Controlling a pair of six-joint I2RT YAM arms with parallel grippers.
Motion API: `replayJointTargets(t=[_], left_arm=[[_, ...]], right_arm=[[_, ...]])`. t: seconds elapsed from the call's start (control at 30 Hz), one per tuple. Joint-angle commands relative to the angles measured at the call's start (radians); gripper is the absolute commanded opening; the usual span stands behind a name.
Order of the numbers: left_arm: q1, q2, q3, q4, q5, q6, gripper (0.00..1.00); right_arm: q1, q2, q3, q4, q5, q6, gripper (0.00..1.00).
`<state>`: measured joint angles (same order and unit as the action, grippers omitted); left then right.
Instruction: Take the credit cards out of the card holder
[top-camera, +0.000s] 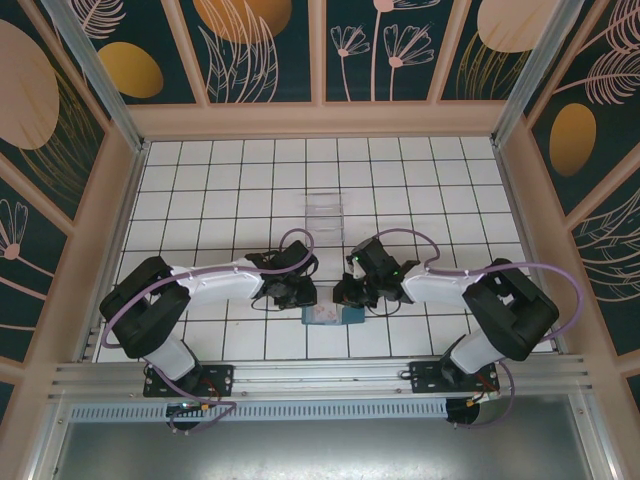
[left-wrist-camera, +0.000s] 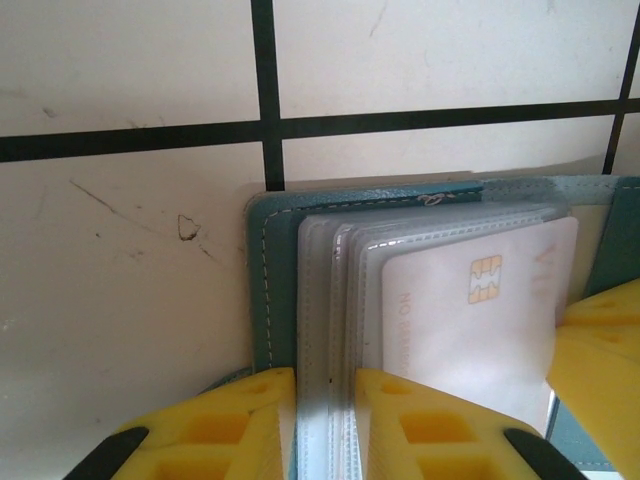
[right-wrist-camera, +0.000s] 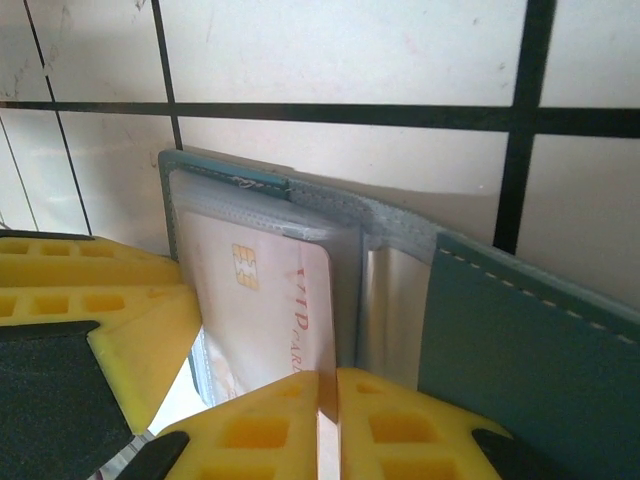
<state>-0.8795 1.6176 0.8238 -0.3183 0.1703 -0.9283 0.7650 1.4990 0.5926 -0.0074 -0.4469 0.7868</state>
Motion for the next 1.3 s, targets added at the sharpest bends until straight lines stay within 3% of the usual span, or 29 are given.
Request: replayJointTargets(t=[0.0,0.23,0.47,0.63,0.93,1.27], left_arm=[[-0.005,0.032,-0.004,-0.084,-0.053,0.020,0.25],[-0.004,0.034,-0.005,-0.087,-0.052,0.025,0.25],[-0.004,0.044,-0.004,-0.082,-0.046,0.026,0.24],[-0.004,0.046,-0.005,-0.080,-0.043,0.025,0.23],[-0.006,0.051,-0.009,-0.076,-0.037,0.023,0.21],[-0.006,0.035,-0.028,-0.101,-0.071,0.025,0.19]], right_arm=[[-0.022,-0.049,-0.019,-0.058,0.031,-0.019,0.11],[-0.041,-0.080,-0.030,-0.079,0.029,-0.032,0.12],[-0.043,-0.044,-0.049,0.000,-0.028,-0.026,0.26],[-0.043,-0.020,-0.063,0.050,-0.063,-0.020,0.29],[-0.043,0.014,-0.066,0.100,-0.097,-0.020,0.27],[-0.047,-0.021,-0.060,0.038,-0.048,-0.026,0.17]])
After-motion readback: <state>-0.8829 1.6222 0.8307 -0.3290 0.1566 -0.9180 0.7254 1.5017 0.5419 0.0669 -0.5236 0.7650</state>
